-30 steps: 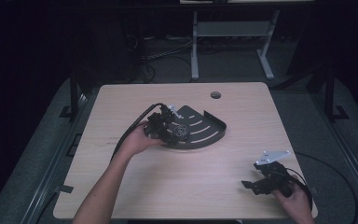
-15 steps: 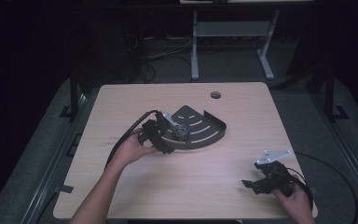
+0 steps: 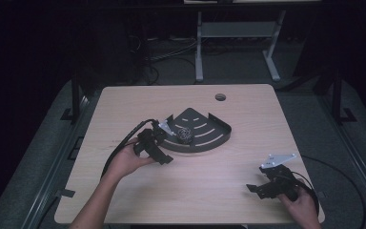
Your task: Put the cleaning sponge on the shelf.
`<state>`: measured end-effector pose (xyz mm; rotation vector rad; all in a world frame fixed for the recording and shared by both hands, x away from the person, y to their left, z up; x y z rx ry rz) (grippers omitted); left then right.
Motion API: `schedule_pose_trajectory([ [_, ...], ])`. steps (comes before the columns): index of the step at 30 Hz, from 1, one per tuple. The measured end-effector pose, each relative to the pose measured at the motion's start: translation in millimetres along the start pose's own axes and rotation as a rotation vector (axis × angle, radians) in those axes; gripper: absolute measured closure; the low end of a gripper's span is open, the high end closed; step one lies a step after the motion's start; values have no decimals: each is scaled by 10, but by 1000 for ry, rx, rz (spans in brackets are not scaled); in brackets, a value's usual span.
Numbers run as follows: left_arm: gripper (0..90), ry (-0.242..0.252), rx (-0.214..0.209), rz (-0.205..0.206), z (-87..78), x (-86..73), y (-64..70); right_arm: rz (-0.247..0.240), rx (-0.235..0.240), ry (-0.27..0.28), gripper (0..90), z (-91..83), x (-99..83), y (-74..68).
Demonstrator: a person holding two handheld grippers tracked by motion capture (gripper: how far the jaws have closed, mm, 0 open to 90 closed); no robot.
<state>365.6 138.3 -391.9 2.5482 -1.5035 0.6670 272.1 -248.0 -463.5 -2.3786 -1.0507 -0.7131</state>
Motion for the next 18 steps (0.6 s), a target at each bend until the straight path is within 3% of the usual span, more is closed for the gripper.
schedule_pose_trajectory([
  [18,197,16,1,-26,-70,-347,200,-3,3,-1,142,16,22,-8],
])
Point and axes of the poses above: each handheld gripper's, and its own axes: z roughly forward along the jaws, x roughly out of its top, y roughly to its right, the point moved 1 cm from there along z, roughly forward along the jaws, and after that the axes turned 9 degrees about x, right-handed, at the moved point
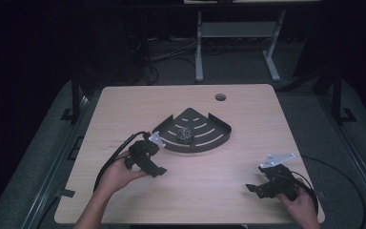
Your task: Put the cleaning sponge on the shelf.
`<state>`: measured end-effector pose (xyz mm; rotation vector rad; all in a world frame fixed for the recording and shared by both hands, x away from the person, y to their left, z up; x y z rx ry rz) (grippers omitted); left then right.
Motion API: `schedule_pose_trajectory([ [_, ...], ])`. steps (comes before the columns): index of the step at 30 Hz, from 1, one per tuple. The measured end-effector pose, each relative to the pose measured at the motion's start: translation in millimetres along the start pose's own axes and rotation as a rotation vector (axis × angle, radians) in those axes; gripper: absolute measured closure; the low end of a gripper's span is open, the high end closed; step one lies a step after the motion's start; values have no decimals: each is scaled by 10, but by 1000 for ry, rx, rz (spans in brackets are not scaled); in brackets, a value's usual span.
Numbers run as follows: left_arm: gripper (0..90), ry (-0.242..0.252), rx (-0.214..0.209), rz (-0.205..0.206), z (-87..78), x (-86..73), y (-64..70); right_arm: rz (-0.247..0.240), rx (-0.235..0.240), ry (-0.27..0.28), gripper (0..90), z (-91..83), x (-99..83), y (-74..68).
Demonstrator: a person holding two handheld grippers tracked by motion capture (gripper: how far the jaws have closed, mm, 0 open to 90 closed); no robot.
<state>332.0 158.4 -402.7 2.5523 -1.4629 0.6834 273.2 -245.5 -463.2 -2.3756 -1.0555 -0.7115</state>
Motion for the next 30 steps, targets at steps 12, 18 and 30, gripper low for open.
schedule_pose_trajectory([
  [12,191,9,12,-6,-48,-148,69,-2,-1,-6,142,17,5,-6],
  [18,191,17,17,-11,-81,-209,85,-4,-3,-6,142,17,11,-14],
  [30,192,27,34,-29,-135,-430,141,1,-5,-4,142,10,-8,-2],
])
Point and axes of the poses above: each handheld gripper's, and its own axes: z roughly forward along the jaws, x roughly out of its top, y roughly to its right, the point moved 1 cm from there along z, roughly forward along the jaws, and after that the axes turned 9 degrees about x, right-handed, at the moved point
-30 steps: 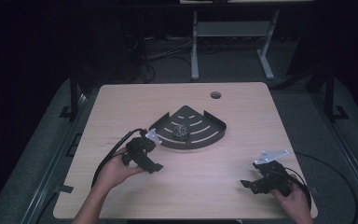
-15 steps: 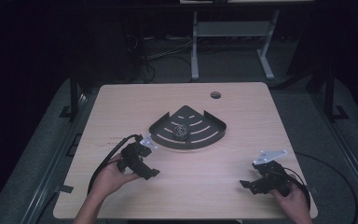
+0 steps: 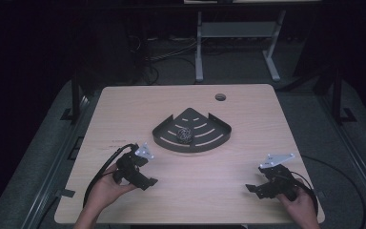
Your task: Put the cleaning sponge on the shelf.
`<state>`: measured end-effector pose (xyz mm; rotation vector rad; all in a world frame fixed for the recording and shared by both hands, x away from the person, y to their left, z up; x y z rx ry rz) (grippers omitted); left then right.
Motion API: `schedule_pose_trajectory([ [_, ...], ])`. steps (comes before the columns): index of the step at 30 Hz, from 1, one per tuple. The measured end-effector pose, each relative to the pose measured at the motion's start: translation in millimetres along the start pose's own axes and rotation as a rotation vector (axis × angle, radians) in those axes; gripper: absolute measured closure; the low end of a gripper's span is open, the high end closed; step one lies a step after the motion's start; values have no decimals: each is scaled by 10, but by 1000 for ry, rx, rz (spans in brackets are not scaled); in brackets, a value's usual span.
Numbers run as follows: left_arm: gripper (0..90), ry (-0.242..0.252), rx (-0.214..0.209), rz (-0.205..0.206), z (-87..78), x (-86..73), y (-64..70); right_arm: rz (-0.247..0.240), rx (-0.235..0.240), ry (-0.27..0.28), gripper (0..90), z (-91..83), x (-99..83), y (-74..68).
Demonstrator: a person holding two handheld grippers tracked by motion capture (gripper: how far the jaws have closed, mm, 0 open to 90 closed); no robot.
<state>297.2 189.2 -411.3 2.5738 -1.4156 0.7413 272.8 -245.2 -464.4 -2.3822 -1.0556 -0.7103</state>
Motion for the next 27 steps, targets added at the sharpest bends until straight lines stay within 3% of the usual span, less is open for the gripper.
schedule_pose_trajectory([
  [27,192,2,18,-37,-162,-427,98,11,-4,-10,142,0,-17,-2],
])
Point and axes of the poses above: each handheld gripper's, and its own axes: z roughly forward along the jaws, x roughly out of its top, y roughly to its right, the point moved 1 cm from there along z, roughly forward along the jaws, and after that the axes turned 9 degrees about x, right-handed, at the moved point
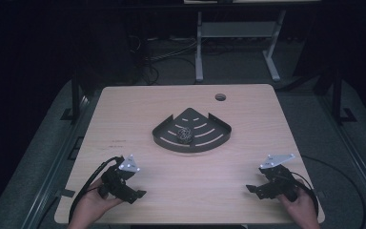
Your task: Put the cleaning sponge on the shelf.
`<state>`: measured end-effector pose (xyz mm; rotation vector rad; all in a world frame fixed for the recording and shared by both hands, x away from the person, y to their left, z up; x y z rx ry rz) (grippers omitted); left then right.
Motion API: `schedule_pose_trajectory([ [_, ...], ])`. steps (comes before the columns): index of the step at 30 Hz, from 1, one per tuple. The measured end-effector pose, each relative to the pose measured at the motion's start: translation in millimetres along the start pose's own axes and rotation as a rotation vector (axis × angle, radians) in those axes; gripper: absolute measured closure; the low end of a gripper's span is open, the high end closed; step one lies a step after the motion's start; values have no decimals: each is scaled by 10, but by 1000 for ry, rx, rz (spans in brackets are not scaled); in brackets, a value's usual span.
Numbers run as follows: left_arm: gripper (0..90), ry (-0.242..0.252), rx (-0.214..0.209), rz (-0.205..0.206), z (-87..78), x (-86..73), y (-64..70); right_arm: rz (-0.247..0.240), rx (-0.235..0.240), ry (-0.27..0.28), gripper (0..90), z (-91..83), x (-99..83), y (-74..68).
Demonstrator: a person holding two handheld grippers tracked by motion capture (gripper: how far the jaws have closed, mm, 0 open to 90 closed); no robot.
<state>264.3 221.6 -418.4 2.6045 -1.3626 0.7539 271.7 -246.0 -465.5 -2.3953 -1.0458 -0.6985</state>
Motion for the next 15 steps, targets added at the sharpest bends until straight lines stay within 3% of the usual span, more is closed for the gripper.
schedule_pose_trajectory([
  [15,192,-5,4,-46,-13,-275,24,4,2,-4,142,14,-11,-4],
])
Point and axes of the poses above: each handheld gripper's, and its own axes: z roughly forward along the jaws, x roughly out of its top, y roughly to its right, the point moved 1 cm from there along z, roughly forward along the jaws, and after that the axes turned 9 degrees about x, right-handed, at the moved point
